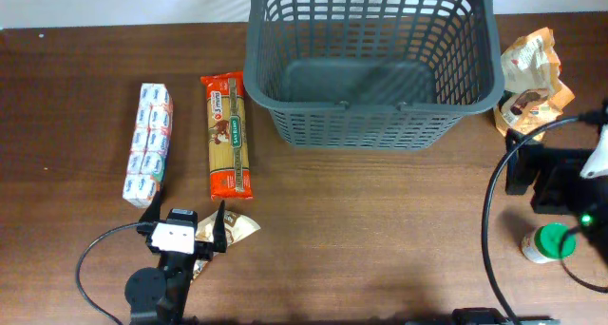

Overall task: Pack container
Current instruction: 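Move the right gripper down over the green-lidded Knorr jar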

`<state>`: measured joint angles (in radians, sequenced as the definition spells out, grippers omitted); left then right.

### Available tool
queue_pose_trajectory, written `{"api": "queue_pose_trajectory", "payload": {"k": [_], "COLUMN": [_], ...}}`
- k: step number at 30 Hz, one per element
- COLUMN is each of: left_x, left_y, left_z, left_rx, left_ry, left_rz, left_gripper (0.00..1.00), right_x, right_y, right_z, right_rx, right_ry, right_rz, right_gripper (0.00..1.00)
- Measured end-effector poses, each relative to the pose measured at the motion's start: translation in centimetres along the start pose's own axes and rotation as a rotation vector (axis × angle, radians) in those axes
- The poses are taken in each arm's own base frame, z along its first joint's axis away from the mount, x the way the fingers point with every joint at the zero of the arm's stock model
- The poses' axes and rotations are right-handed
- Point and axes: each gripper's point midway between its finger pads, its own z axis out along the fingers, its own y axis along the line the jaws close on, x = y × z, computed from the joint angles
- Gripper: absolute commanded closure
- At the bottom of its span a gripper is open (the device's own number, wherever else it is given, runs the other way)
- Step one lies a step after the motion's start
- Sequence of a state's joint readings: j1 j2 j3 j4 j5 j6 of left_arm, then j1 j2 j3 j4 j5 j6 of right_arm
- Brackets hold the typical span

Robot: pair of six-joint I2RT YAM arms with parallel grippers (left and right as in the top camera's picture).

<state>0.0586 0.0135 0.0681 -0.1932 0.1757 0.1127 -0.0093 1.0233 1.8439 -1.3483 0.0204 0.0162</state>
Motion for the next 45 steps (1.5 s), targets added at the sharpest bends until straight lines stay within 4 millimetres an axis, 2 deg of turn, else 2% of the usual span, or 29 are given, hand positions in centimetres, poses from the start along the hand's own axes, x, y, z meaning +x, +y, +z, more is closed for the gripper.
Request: {"api": "queue_pose_trajectory", "payload": {"k": [4,7,12,17,22,28,31,33,36,39,45], "left_x": [0.0,0.0,0.0,0.0,0.0,0.0,0.0,0.0,0.0,0.0,0.0], "left_y": [0.0,0.0,0.0,0.0,0.0,0.0,0.0,0.0,0.0,0.0,0.0], "left_z": [0.0,0.0,0.0,0.0,0.0,0.0,0.0,0.0,0.0,0.0,0.0], "left_rx": [0.0,0.0,0.0,0.0,0.0,0.0,0.0,0.0,0.0,0.0,0.0], "left_ry": [0.0,0.0,0.0,0.0,0.0,0.0,0.0,0.0,0.0,0.0,0.0], "left_rz": [0.0,0.0,0.0,0.0,0.0,0.0,0.0,0.0,0.0,0.0,0.0], "left_gripper": [0.01,0.01,0.01,0.01,0.01,0.01,0.01,0.01,0.01,0.01,0.01], "right_x": [0.1,0.2,3.5,3.8,5.0,9.3,11.5,12.7,13.7,14.1,13.4], "right_y": [1.5,1.2,-3.2,-6.1,-10.6,-16.8,-19.6,-21.1,-22.4,-22.8,-22.7], "right_z": [-1.3,-1.5,-1.5,-0.4,2.4,7.9,9.3,9.4,9.0,8.9,10.4], "right_rx": [-0.091,-0.068,0.225,0.412,0.588,0.599,0.606,0.62,0.642,0.639,0.58], "right_ry": [0.066,0.082,0.212,0.234,0.339,0.591,0.67,0.695,0.701,0.698,0.676], "right_rz": [0.0,0.047,0.287,0.391,0.554,0.782,0.884,0.942,1.017,1.064,0.997], "right_gripper": [0.01,0.01,0.01,0.01,0.01,0.01,0.01,0.01,0.01,0.01,0.01]}}
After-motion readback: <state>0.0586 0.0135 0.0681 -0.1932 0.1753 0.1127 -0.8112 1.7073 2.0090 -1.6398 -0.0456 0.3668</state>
